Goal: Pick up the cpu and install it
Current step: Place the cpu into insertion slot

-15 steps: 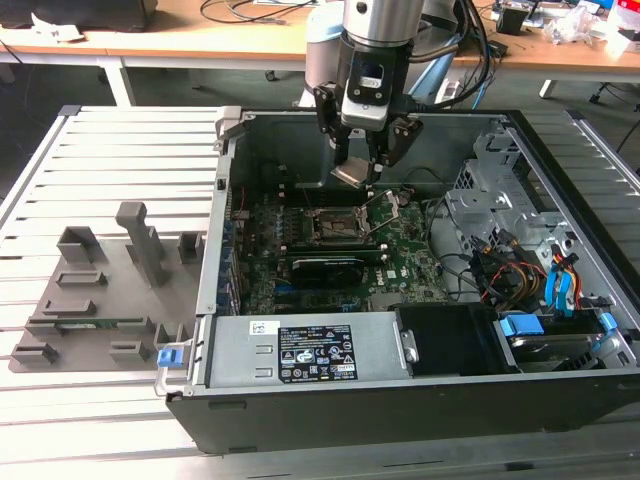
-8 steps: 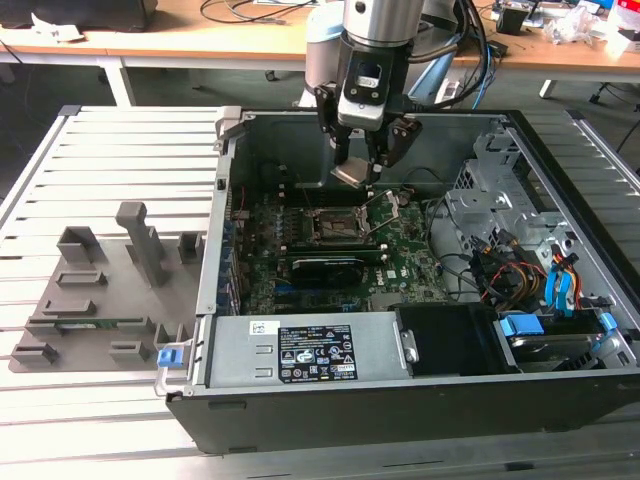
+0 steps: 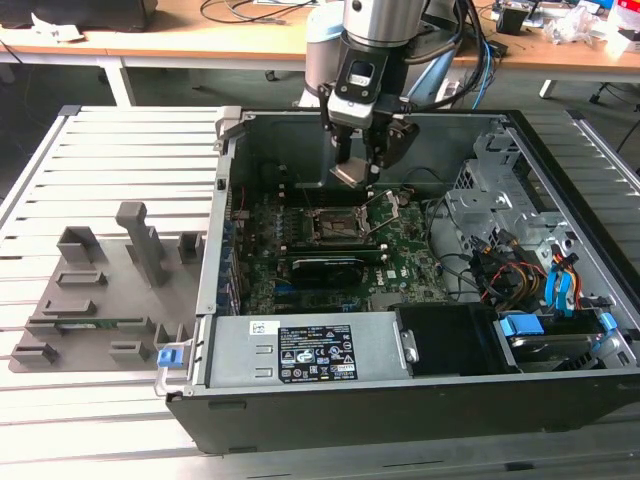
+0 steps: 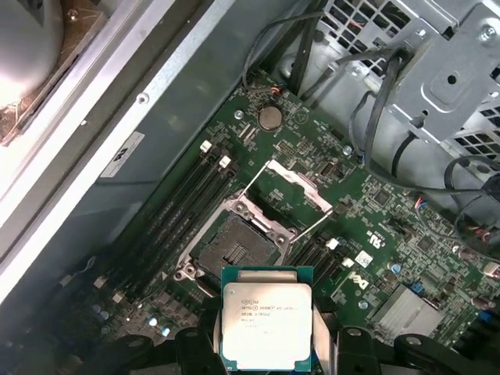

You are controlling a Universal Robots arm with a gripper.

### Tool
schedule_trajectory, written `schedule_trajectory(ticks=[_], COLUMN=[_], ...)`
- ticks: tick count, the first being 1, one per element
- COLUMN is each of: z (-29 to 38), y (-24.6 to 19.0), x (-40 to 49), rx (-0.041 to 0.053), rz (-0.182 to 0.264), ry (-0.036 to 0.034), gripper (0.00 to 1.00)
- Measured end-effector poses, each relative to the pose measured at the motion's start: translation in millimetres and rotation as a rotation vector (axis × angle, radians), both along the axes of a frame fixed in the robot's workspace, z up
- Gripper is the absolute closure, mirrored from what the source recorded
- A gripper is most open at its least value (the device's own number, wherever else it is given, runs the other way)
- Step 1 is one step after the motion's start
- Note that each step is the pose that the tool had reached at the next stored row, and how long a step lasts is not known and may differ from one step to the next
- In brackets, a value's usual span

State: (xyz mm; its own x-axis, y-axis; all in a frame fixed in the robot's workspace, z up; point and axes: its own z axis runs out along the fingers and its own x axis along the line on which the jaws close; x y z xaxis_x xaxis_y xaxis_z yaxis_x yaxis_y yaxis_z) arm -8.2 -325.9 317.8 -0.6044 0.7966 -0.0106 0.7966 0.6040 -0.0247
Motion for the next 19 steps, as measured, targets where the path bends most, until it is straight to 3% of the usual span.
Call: schedule_trajectory(ticks=[12, 14, 17, 19], z=[0.0, 0.0, 0.0, 0.0], y=[0.0, 0.0, 0.0, 0.0], x=[0.0, 0.0, 0.0, 0.0], rx=[-0.0043, -0.0052, -0.0079, -0.0079], rz=[-0.130, -0.162, -0.279, -0.291], ry=[0.0000, 0.0000, 0.0001, 0.0001], gripper=[0.45, 0.45, 0.45, 0.45])
